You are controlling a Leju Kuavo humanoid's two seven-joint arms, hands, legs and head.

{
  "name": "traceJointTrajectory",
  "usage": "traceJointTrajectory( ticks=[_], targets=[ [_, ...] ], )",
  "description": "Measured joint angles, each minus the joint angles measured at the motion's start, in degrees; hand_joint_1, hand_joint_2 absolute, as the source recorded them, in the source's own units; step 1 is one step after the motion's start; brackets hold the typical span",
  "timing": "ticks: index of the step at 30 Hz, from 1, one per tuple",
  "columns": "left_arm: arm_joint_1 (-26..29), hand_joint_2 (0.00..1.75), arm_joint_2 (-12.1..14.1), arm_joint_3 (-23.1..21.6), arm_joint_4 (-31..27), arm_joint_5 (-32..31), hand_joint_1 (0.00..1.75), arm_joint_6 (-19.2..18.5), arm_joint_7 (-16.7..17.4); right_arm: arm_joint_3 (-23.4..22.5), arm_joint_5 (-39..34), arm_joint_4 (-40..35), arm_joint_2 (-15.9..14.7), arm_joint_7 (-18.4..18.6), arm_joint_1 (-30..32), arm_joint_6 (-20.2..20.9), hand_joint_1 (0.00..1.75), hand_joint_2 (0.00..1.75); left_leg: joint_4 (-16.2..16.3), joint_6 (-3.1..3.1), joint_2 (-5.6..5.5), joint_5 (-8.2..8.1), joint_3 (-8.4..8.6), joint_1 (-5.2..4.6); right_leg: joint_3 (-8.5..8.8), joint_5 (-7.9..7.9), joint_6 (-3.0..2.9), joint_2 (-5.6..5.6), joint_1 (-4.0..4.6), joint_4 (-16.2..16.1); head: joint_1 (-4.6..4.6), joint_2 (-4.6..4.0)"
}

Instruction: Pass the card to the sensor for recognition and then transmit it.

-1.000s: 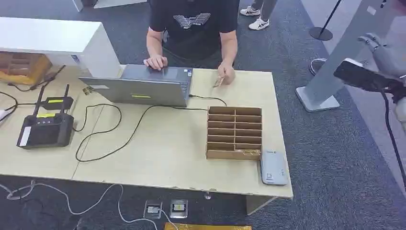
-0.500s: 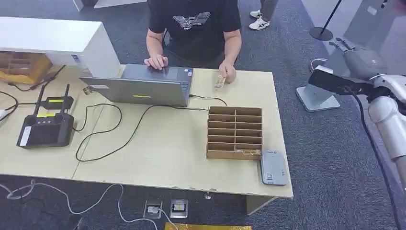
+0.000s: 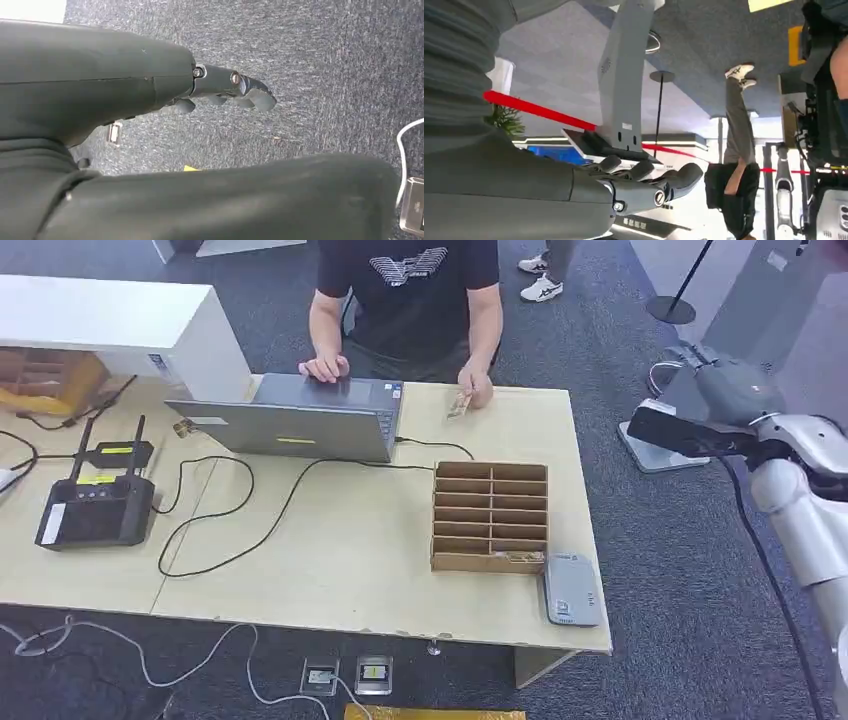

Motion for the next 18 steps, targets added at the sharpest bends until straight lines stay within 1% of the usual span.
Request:
traceJointTrajectory(
  ticks=[4,11,18],
  targets=[
    [-0.3,0.00,0.0,-0.1,0.0,-0.5,0.00,-0.3,0.0,0.0,-0.5,-2.3,-1.0,1.3,1.4,1.3,0.00,1.75,0.0,0.00,0.00,0.00,0.00,0.00,0.01,0.00,0.00,0.01,0.00,0.0,0.02,0.00],
    [-0.4,0.00,-0.1,-0.2,0.0,-0.7,0.00,-0.2,0.0,-0.1,-0.7,-4.6,-2.4,1.6,2.6,1.7,0.00,1.75,0.0,0.00,0.01,0.00,0.01,0.00,0.00,0.00,0.00,0.04,0.00,0.0,-0.02,0.00],
    [-0.6,0.00,-0.2,-0.3,0.0,-1.6,0.00,-0.4,0.0,-0.2,-1.5,-7.2,-4.5,2.7,4.4,2.7,0.00,1.75,0.0,0.00,0.02,0.00,0.00,0.00,0.00,0.00,0.00,0.03,0.00,0.0,0.00,0.00]
  ],
)
